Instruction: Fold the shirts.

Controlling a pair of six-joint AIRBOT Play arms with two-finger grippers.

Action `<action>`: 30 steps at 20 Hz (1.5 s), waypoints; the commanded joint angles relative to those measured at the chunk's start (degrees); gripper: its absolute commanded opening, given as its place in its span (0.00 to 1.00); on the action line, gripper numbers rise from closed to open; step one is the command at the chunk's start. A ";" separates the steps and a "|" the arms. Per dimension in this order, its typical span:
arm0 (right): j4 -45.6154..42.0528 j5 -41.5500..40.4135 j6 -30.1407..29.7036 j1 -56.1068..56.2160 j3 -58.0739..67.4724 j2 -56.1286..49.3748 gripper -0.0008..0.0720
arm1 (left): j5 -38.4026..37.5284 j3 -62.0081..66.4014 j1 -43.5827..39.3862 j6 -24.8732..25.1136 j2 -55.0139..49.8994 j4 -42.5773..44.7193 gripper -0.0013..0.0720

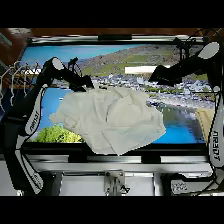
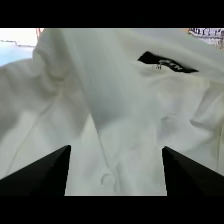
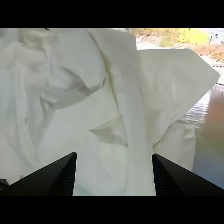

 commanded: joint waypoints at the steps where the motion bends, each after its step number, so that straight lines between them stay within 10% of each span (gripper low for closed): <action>1: -2.34 2.40 0.87 1.97 0.17 -0.15 0.84 | 1.81 1.84 0.07 2.05 -4.44 -5.62 0.93; 7: -3.50 2.86 2.71 5.62 0.17 -2.73 0.84 | 8.48 1.81 0.02 2.03 -4.85 -5.99 0.92; 13: 1.25 -1.42 3.58 7.91 0.17 -9.81 0.86 | 9.38 1.84 0.22 3.06 -4.90 -6.14 0.08; 25: 14.10 -15.04 5.20 8.74 1.31 -21.92 0.86 | 0.66 1.81 1.31 13.51 2.67 -6.14 0.08; 30: 14.64 -16.59 3.69 11.19 1.31 -24.90 0.67 | 0.44 1.81 1.40 14.36 4.02 -6.16 0.08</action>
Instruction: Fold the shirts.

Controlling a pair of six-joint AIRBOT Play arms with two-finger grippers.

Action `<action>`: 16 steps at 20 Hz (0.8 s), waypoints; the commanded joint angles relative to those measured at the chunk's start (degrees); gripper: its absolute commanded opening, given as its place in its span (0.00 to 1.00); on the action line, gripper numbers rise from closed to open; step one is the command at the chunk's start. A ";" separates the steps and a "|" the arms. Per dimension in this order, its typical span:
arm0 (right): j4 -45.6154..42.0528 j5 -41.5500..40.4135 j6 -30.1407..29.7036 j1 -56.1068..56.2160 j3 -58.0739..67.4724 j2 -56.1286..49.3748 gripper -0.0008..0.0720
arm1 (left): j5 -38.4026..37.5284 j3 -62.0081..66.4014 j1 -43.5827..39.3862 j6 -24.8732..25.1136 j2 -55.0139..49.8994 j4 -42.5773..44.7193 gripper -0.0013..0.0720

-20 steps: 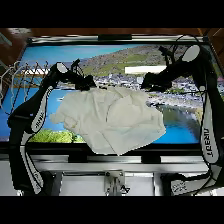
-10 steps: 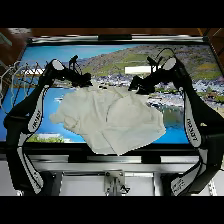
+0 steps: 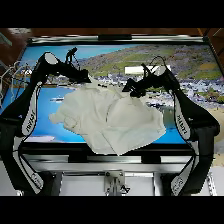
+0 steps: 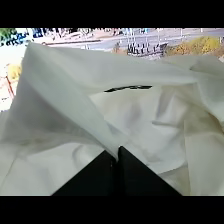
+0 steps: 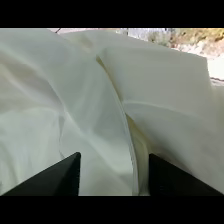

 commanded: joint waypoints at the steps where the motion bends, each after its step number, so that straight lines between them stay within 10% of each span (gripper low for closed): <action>1: 1.84 -2.36 -2.23 1.11 0.07 -1.90 0.44 | -0.55 0.02 0.02 1.14 0.94 0.02 0.08; 3: 5.88 -2.86 -6.75 1.01 0.74 -1.81 0.12 | -0.55 0.02 0.09 1.92 0.98 0.04 0.08; 16: 8.79 24.94 -7.82 -5.81 12.44 16.85 0.12 | -11.85 -1.84 1.95 5.35 24.22 1.66 0.08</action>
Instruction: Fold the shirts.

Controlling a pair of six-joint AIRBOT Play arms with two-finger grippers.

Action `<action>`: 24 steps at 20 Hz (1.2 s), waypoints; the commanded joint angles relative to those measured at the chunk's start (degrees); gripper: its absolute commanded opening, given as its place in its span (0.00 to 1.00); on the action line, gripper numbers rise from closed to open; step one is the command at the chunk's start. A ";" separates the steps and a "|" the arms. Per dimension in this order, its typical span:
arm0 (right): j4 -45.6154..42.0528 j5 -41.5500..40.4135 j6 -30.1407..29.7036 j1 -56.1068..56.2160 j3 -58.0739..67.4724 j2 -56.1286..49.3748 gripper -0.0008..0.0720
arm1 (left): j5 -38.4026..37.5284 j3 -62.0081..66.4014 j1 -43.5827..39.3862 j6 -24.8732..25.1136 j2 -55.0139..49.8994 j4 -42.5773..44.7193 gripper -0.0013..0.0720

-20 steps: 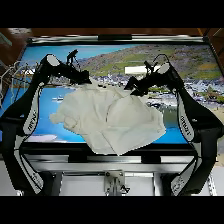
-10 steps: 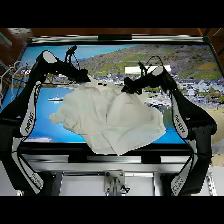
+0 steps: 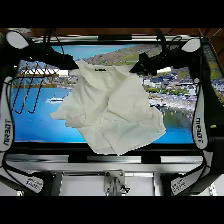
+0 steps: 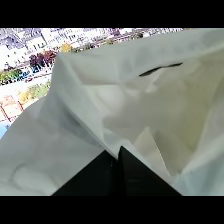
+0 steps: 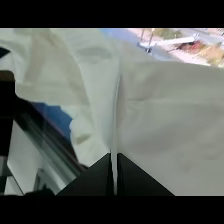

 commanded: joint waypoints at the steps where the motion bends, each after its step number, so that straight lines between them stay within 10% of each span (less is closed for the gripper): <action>1: -3.15 11.17 0.94 0.85 0.61 6.38 0.12 | -6.16 -3.39 -0.87 -3.39 8.92 0.81 0.08; 5: -8.31 16.13 1.64 3.89 -1.90 9.53 0.12 | -7.56 -19.61 -3.52 -5.81 17.31 3.45 0.08; 11: -9.31 9.31 1.46 4.11 -25.16 18.40 0.12 | 10.97 -54.64 -4.02 -4.02 33.83 2.03 0.08; 19: -11.43 -1.36 6.16 2.12 -34.84 20.06 0.12 | 29.00 -58.16 -4.04 3.39 32.98 -8.68 0.08; 20: -13.07 -1.36 7.21 1.46 -34.84 20.06 0.14 | 29.55 -58.16 -4.02 4.94 33.00 -10.10 0.08; 22: -15.85 -1.46 7.08 -0.07 -34.75 20.06 0.63 | 29.79 -58.16 -4.02 6.71 33.00 -11.21 0.08; 24: -19.43 -1.53 6.05 -1.07 -32.48 20.06 0.67 | 30.12 -58.16 -4.02 7.10 33.00 -11.45 0.08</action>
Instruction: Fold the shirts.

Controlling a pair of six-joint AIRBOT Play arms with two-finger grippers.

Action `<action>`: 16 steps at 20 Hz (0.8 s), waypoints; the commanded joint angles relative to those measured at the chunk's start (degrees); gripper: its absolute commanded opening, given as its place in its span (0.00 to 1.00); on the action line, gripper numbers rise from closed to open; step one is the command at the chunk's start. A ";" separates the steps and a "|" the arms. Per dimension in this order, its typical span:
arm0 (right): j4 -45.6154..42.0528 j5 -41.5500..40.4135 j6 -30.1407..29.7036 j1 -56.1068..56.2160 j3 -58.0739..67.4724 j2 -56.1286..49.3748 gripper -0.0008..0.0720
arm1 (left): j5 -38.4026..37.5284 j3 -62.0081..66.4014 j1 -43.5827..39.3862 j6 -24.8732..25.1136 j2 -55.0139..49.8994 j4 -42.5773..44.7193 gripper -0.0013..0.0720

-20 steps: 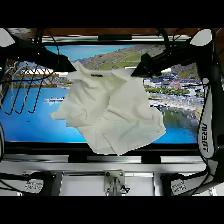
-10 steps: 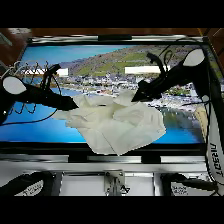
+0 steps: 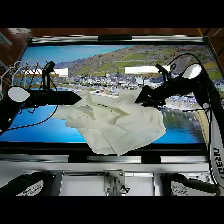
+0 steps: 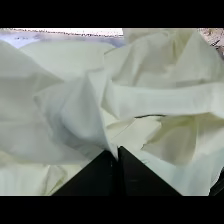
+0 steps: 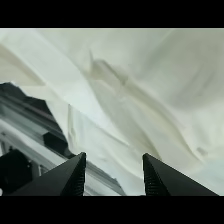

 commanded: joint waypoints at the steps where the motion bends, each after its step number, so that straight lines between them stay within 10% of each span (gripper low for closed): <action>1: -7.34 -0.74 -1.01 -1.42 3.76 0.11 0.68 | 2.67 -0.22 -0.04 2.27 0.04 -2.36 0.08; 8: -25.68 6.29 -0.31 19.17 10.38 0.11 0.84 | 4.72 1.81 -0.04 2.27 -0.13 -2.82 0.08; 16: -24.61 -1.66 -2.99 25.86 -3.82 0.09 0.93 | 1.75 2.10 -0.04 3.67 -1.88 -2.60 0.08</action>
